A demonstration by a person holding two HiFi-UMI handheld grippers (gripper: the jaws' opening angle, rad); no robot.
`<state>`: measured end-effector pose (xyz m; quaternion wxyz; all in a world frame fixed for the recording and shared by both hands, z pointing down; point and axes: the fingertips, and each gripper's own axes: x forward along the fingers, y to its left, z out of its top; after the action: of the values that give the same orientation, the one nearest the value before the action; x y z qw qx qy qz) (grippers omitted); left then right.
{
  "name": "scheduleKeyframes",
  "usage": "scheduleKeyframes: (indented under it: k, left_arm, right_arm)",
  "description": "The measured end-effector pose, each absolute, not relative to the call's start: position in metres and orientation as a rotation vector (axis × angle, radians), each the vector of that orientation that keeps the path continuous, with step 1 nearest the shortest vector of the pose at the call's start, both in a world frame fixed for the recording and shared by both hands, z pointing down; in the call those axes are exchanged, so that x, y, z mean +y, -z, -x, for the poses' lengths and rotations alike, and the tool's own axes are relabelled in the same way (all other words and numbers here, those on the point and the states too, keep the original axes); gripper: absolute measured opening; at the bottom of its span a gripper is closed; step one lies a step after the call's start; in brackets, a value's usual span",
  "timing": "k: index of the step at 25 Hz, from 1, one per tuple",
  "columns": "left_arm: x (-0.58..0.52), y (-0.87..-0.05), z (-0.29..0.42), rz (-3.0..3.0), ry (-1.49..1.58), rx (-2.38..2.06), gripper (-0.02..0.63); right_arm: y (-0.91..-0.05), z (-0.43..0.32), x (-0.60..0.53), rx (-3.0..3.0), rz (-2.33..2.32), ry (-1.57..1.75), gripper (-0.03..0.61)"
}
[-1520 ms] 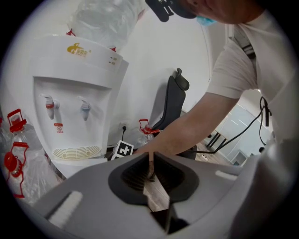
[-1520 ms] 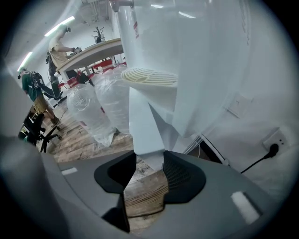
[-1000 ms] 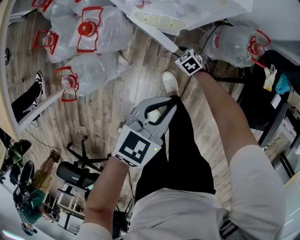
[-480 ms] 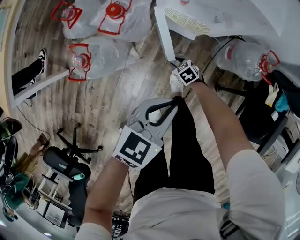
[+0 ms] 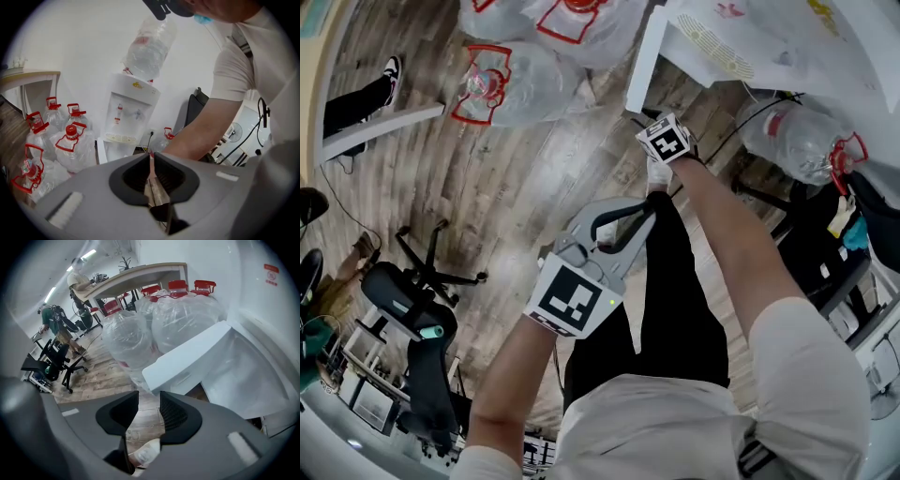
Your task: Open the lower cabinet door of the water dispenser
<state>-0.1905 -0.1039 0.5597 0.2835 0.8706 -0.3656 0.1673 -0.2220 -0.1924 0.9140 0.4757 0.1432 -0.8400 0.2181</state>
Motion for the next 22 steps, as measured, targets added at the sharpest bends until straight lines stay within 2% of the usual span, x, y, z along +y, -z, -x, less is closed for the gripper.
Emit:
scheduleKeyframes:
  k: [13, 22]
  left_arm:
    - [-0.069, -0.564, 0.231, -2.238, -0.394, -1.121, 0.058]
    - [-0.052, -0.555, 0.247, -2.242, -0.386, -1.144, 0.058]
  right_arm:
    - [-0.909, 0.300, -0.191, -2.117, -0.259, -0.425, 0.138]
    - [-0.894, 0.320, -0.185, -2.128, -0.256, -0.389, 0.140]
